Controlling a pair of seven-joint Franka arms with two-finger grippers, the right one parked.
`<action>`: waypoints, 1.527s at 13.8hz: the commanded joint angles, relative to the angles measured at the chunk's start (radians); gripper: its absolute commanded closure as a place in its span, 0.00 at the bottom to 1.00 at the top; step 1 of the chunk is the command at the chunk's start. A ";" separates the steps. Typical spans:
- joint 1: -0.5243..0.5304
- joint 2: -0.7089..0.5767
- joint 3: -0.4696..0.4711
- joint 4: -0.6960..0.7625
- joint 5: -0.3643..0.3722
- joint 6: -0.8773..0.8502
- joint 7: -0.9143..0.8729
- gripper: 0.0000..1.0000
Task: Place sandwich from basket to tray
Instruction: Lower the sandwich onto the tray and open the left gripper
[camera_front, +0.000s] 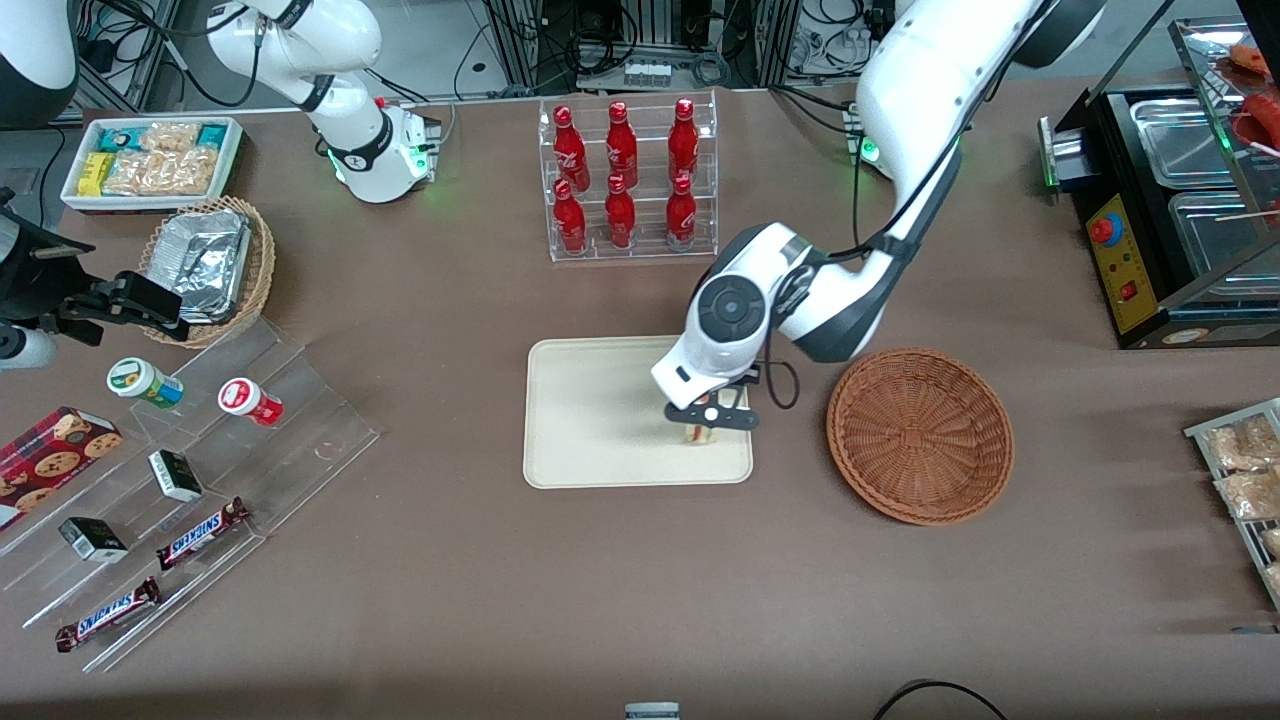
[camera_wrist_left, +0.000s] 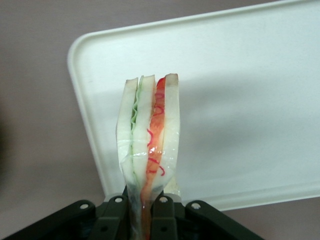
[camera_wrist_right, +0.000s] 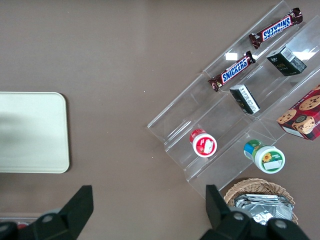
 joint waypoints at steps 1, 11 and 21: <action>-0.026 0.083 0.010 0.101 0.010 -0.005 0.008 1.00; -0.035 0.156 0.014 0.142 0.080 0.036 -0.078 1.00; -0.040 0.155 0.014 0.141 0.077 0.030 -0.144 0.00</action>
